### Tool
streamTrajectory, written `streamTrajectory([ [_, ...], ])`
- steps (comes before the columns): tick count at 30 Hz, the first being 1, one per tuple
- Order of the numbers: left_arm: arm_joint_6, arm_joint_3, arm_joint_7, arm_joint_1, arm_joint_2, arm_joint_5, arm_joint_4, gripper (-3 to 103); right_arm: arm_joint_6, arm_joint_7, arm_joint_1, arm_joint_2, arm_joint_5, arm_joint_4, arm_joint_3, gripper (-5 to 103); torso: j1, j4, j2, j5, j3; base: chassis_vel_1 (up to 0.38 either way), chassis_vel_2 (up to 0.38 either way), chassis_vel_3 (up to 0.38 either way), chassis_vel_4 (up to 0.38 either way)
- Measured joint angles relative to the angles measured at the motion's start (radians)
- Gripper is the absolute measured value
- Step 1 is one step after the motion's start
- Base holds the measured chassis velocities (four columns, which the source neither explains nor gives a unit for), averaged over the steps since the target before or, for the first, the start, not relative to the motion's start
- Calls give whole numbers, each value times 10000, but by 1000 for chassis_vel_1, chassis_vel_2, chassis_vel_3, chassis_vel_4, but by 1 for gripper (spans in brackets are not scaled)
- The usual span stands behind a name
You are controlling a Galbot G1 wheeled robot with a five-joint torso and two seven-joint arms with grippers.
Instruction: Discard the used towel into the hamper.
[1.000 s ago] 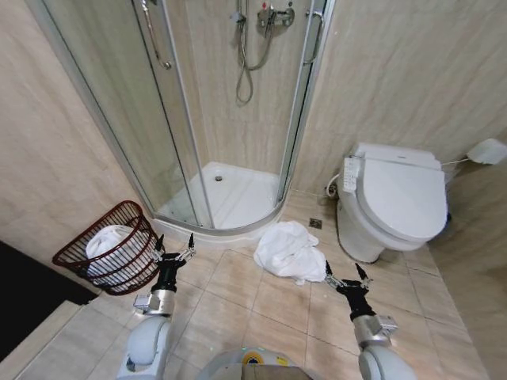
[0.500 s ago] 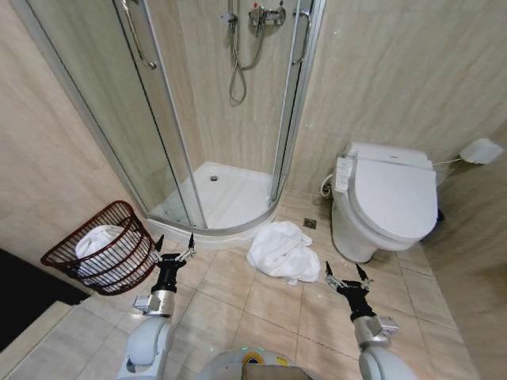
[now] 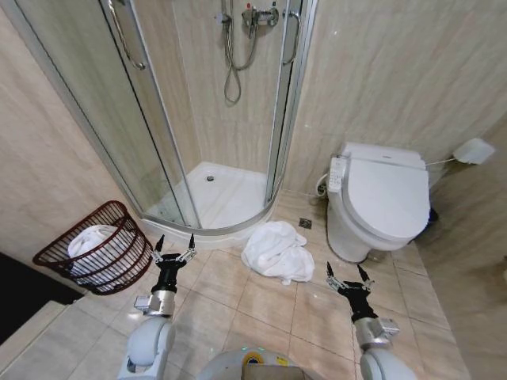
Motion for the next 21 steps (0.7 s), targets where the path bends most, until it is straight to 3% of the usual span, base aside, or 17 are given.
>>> streamTrajectory([
  [14, 101, -7, 80, 81, -3, -11, -34, 100, 264, -49, -19, 56, -58, -36, -29, 100, 1, 0, 0, 0, 0, 4, 3, 2, 4],
  [21, -137, 12, 45, 15, -26, 32, -37, 100, 286, -57, -22, 53, -79, -33, -1, 100, 1, 0, 0, 0, 0, 24, 18, 18, 17],
])
